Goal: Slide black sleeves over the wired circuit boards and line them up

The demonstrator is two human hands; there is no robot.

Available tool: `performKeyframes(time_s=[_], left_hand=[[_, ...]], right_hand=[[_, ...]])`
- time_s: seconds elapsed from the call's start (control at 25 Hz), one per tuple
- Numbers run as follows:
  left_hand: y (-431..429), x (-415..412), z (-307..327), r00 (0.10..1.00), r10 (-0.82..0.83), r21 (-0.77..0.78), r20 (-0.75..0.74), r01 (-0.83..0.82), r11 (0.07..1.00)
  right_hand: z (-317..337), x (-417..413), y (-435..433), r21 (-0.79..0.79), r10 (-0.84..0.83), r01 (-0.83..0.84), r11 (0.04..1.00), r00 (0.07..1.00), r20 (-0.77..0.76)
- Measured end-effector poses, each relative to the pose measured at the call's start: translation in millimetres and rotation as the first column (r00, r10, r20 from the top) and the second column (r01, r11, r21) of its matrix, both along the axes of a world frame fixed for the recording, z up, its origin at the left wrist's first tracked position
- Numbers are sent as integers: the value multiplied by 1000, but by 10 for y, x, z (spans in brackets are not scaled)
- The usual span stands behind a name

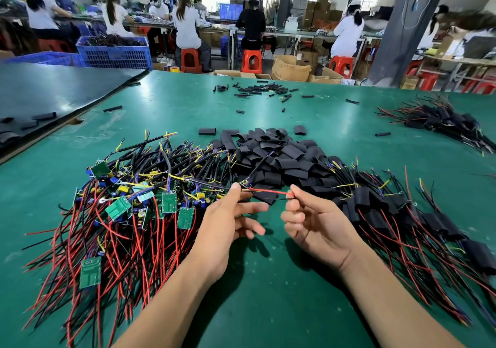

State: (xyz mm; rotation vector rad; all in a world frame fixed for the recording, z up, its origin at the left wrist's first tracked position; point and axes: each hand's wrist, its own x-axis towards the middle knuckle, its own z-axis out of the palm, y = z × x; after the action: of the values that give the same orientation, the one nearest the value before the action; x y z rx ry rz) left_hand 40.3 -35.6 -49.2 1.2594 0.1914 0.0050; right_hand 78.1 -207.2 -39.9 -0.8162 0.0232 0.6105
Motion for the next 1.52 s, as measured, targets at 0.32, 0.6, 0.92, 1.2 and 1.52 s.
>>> performKeyframes(time_s=[0.32, 0.6, 0.92, 1.2, 1.52], left_hand=[[-26, -14, 2, 1000, 3, 34, 12, -3, 999], [20, -21, 4, 998, -64, -24, 9, 64, 998], [-19, -76, -5, 977, -212, 27, -2, 212, 977], [2, -66, 7, 983, -182, -11, 16, 182, 983], [-9, -80, -46, 978, -145, 158, 150, 121, 980]], right_hand=[[-29, -86, -110, -152, 398, -372, 915, 895, 202], [-61, -71, 136, -416, 159, -40, 908, 953, 256], [-148, -14, 155, -170, -51, 97, 981, 965, 257], [-59, 10, 13, -67, 5, 20, 998, 934, 358], [-111, -59, 93, -412, 156, 121, 903, 802, 576]])
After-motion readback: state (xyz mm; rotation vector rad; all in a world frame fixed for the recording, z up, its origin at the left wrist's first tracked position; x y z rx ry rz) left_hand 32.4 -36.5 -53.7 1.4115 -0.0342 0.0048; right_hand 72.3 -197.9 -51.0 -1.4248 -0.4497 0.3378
